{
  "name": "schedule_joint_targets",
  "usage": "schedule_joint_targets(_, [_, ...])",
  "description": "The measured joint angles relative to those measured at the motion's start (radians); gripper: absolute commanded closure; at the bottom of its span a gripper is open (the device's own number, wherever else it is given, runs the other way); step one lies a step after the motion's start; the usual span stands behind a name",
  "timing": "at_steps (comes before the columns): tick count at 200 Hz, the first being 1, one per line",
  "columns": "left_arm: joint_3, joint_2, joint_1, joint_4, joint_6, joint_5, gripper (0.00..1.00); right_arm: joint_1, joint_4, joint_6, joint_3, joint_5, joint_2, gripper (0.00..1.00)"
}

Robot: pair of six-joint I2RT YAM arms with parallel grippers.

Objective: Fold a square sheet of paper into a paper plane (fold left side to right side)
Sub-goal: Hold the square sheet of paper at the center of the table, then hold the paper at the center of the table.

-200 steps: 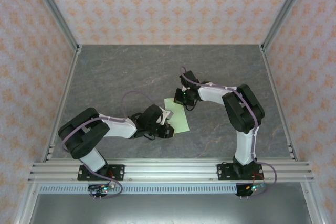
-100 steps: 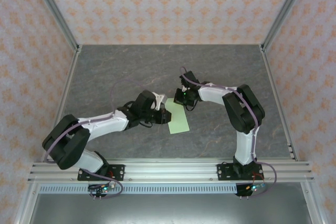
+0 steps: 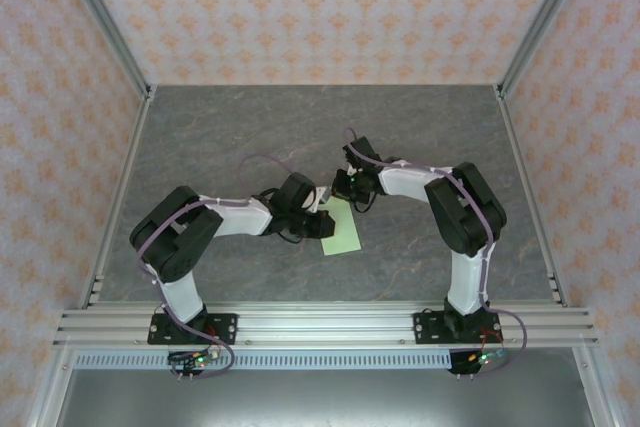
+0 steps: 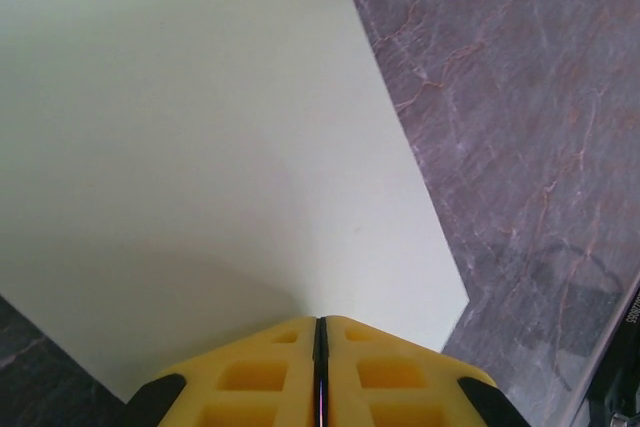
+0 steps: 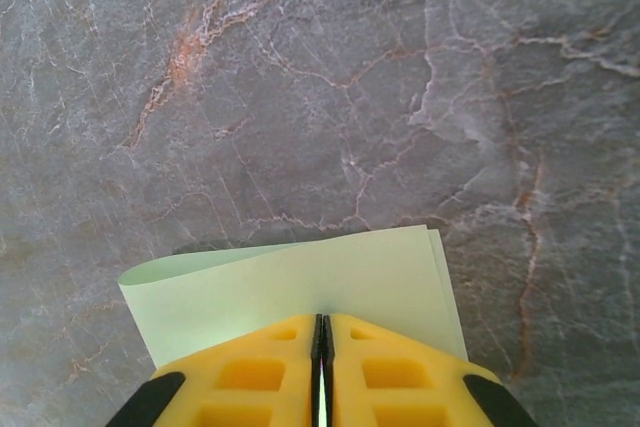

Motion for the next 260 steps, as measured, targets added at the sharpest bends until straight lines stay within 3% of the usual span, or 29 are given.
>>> schedule_joint_targets(44, [0.000, 0.011, 0.000, 0.004, 0.000, 0.000, 0.90, 0.007, -0.064, -0.008, 0.000, 0.018, -0.057, 0.80])
schedule_joint_targets(81, [0.000, 0.012, -0.006, 0.007, 0.000, -0.005, 0.90, 0.008, -0.098, -0.030, -0.031, 0.069, -0.233, 0.72])
schedule_joint_targets(99, [0.000, 0.012, -0.011, 0.008, 0.000, -0.009, 0.90, 0.009, -0.105, -0.030, -0.109, 0.078, -0.358, 0.74])
schedule_joint_targets(129, [0.005, 0.012, -0.022, 0.007, 0.000, -0.023, 0.90, 0.027, -0.106, 0.000, -0.266, 0.051, -0.478, 0.87])
schedule_joint_targets(173, [0.007, 0.012, -0.026, 0.006, 0.000, -0.030, 0.90, 0.103, -0.101, 0.070, -0.410, -0.006, -0.444, 0.89])
schedule_joint_targets(260, [0.045, 0.012, 0.005, -0.064, 0.001, -0.061, 0.90, 0.105, -0.091, 0.099, -0.423, -0.005, -0.375, 0.90])
